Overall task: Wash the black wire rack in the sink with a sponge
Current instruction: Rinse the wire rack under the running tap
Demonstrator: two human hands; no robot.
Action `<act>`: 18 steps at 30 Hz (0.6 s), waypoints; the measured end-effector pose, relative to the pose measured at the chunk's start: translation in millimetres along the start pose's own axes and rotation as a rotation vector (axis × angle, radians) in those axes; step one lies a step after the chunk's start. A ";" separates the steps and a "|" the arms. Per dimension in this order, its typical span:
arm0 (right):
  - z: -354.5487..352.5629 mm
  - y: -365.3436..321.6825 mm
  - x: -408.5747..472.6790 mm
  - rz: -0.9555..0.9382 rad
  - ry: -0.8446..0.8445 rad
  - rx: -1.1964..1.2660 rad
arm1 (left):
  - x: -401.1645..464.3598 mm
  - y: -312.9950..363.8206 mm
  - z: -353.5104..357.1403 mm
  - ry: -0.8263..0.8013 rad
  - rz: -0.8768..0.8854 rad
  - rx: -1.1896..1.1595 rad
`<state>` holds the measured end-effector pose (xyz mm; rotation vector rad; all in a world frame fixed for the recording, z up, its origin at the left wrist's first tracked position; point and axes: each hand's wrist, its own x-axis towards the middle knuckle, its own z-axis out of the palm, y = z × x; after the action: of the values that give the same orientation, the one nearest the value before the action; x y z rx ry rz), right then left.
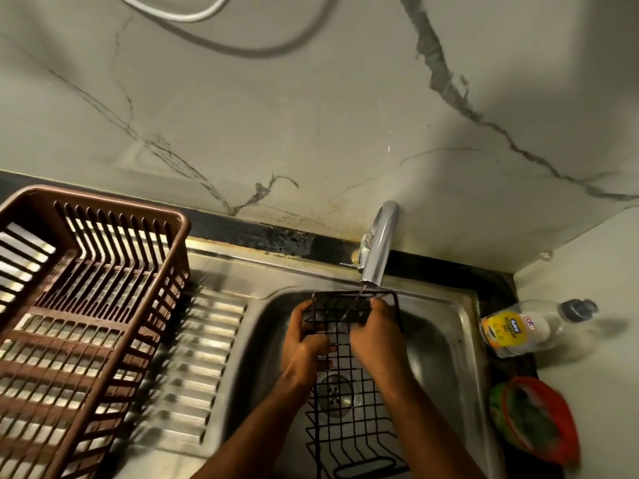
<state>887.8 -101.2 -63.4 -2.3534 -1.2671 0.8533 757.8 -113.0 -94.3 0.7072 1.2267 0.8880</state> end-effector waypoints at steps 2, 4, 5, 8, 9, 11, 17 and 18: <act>-9.3 2.6 -17.3 -0.141 0.120 -0.077 | -1.4 -1.1 -8.1 0.082 0.011 -0.045; -19.3 12.6 -27.6 -0.250 0.285 -0.232 | -3.4 -2.9 -16.9 0.142 0.027 -0.118; -23.6 19.0 -28.8 -0.232 0.300 -0.303 | -5.0 -4.1 -19.9 0.162 0.035 -0.153; -27.5 36.6 -21.7 0.008 -0.076 -0.171 | -13.0 -7.8 -26.0 0.212 0.048 -0.236; -25.6 42.8 -18.5 0.033 -0.204 -0.128 | -15.9 -10.0 -27.4 0.211 0.044 -0.252; -26.1 48.0 -13.4 0.014 -0.252 -0.100 | -23.0 -12.4 -30.1 0.184 0.008 -0.240; -59.3 34.1 2.5 -0.104 -0.325 -0.064 | -25.8 -2.2 -72.8 0.114 -0.084 -0.184; -63.6 31.3 7.6 -0.152 -0.355 -0.131 | -23.6 2.9 -78.8 0.022 -0.093 -0.118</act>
<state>951.9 -112.6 -34.4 -2.2308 -1.6627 1.2092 677.9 -132.8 -97.0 0.5437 1.2066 0.8854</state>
